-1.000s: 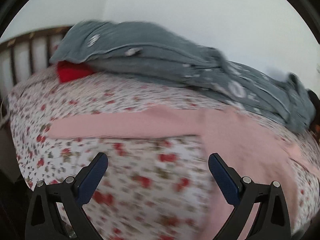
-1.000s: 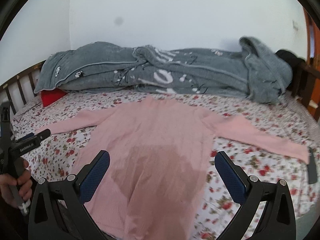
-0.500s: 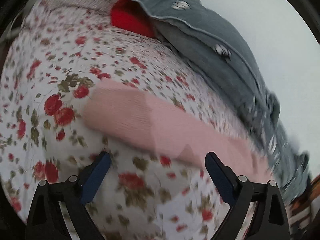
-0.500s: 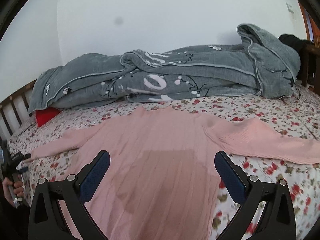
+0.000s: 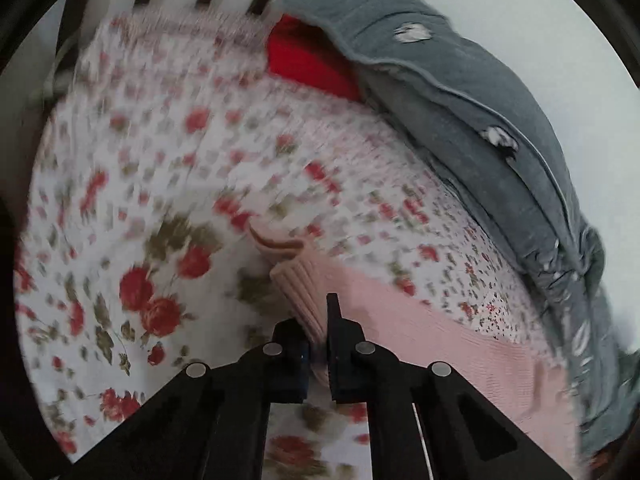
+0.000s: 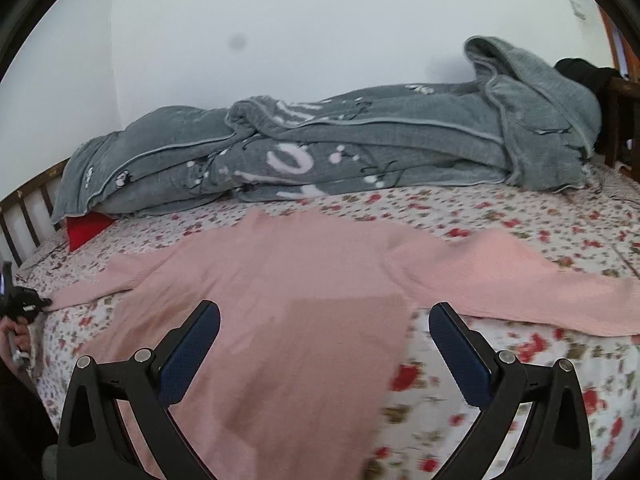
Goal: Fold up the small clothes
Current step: 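Grasp the sweater sleeve cuff with the left gripper and lift it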
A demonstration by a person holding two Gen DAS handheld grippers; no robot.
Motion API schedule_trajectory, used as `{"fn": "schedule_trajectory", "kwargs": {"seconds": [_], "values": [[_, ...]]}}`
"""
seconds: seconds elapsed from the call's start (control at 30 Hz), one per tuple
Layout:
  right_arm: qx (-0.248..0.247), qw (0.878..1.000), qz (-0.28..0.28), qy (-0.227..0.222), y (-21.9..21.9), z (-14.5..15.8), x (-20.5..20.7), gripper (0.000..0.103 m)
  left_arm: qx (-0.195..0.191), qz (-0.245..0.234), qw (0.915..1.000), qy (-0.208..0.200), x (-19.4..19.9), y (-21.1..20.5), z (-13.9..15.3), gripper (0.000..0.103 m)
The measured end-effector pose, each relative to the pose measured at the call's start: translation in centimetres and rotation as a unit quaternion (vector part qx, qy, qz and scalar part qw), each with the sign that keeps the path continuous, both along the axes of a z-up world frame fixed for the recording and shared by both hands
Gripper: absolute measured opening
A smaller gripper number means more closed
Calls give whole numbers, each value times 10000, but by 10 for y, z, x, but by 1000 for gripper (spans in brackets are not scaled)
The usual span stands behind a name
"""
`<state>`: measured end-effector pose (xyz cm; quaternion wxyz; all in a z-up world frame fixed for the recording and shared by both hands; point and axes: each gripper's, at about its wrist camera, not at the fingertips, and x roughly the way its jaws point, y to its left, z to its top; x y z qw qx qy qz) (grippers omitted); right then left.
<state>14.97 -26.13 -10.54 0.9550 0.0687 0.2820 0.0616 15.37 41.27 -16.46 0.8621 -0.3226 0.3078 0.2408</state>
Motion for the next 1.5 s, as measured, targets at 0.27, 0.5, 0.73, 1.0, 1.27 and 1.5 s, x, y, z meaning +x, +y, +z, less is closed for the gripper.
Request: {"fn": "schedule_trajectory", "kwargs": {"seconds": [0.27,0.5,0.73,1.0,1.27,1.5], "values": [[391,9983,-413,-137,-58,0,-18,102,907,-1440,9847,-362,66,-169,88,7],[772,9939,-751,-247,-101,3,-31,102,1517,-3244,9316,-630,102,-389,121,6],[1453,9855,-871,-81,-142,-6,-34,102,1746,-4811,8591,70,101,-581,47,7],[1602,9826,-931,-133,-159,-7,-41,102,1718,-5293,8303,301,82,-601,13,72],[1227,9900,-700,36,-128,-13,-25,102,1824,-4248,8851,-538,67,-469,47,82],[764,9950,-609,229,-92,-21,-7,102,1562,-3137,9365,-128,77,-335,18,82]]}}
